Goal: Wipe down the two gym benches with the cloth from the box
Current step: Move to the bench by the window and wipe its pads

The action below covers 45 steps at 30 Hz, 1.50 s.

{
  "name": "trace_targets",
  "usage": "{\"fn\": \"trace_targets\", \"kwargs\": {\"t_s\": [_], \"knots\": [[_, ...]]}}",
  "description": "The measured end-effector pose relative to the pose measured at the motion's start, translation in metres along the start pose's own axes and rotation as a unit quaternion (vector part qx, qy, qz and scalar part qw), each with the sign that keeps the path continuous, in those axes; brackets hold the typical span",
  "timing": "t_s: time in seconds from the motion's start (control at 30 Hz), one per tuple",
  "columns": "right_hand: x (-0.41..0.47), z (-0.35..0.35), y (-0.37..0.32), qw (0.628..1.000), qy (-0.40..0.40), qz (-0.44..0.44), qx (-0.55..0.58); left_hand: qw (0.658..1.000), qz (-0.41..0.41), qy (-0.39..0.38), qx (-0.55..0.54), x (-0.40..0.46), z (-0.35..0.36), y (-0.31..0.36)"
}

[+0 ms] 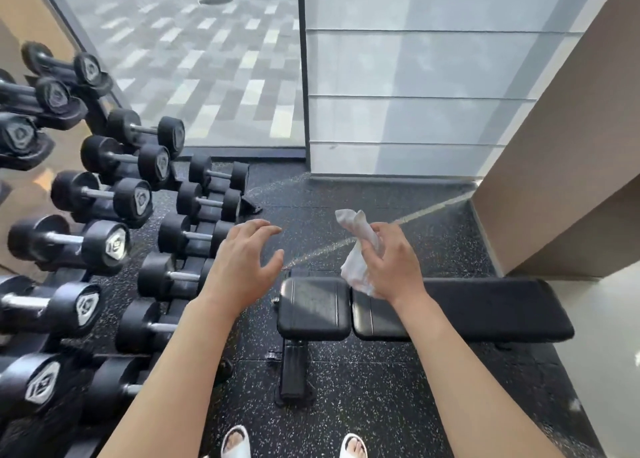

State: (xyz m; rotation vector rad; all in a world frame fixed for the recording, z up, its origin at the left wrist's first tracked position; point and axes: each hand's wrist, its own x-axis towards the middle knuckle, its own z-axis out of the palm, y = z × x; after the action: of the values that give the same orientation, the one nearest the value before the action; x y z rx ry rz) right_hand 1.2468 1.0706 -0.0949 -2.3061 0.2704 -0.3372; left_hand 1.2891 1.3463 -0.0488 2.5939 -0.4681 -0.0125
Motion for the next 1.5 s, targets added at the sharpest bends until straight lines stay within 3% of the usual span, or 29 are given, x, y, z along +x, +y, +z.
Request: {"fn": "trace_targets", "kwargs": {"t_s": [0.43,0.77,1.1,1.27,1.4,1.5], "knots": [[0.074,0.171,0.074,0.996,-0.007,0.086,-0.013,0.994,0.05,-0.093,0.006,0.133,0.118,-0.152],[0.074,0.354,0.178,0.99,-0.065,0.116,-0.053,0.991,0.031,-0.131,-0.017,0.137,0.271,-0.29],[0.08,0.492,0.273,0.989,-0.116,0.042,-0.081,0.983,-0.009,-0.176,-0.046,0.079,0.422,-0.372],[0.099,0.565,0.295,0.978,-0.136,-0.015,-0.156,0.983,-0.039,-0.172,-0.054,0.057,0.463,-0.395],[0.059,0.599,0.306,0.95,-0.146,-0.076,-0.264,0.984,-0.053,-0.159,-0.065,0.044,0.48,-0.404],[0.003,0.597,0.317,0.967,-0.108,-0.089,-0.214,0.984,-0.071,-0.139,-0.083,0.04,0.487,-0.411]]}}
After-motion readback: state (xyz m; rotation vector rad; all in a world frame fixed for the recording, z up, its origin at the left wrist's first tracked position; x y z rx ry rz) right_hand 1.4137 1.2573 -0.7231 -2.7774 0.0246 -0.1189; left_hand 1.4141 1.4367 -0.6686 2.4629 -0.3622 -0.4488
